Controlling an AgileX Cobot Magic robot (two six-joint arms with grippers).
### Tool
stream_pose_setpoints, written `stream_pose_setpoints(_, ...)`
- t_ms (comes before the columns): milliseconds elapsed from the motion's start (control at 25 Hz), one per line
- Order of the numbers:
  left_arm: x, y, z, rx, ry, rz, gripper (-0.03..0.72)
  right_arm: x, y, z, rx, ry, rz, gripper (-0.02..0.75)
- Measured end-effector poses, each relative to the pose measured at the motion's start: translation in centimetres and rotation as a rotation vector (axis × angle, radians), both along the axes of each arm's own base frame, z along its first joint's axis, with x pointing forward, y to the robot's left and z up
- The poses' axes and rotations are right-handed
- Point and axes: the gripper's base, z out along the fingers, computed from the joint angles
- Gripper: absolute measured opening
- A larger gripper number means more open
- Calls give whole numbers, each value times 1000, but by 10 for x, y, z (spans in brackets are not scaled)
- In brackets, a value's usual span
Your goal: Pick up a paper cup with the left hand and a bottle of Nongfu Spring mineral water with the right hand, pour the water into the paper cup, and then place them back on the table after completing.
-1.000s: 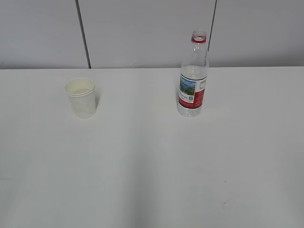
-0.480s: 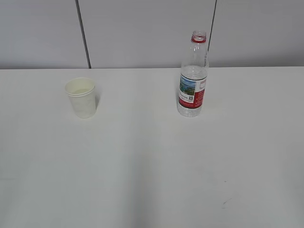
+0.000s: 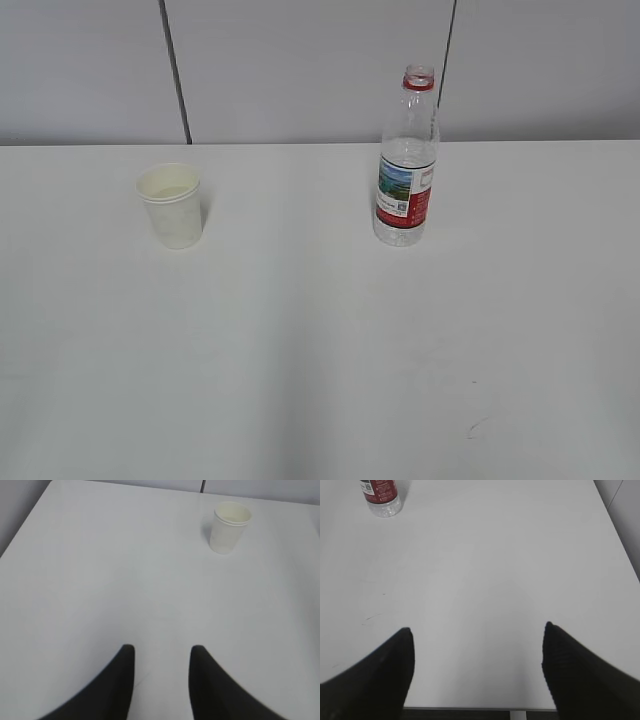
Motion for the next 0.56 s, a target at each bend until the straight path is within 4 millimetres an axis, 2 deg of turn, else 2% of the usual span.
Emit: stream_pose_setpoints(560,0,0,0,0,0,0,238,0,0,0,0,0,0,586)
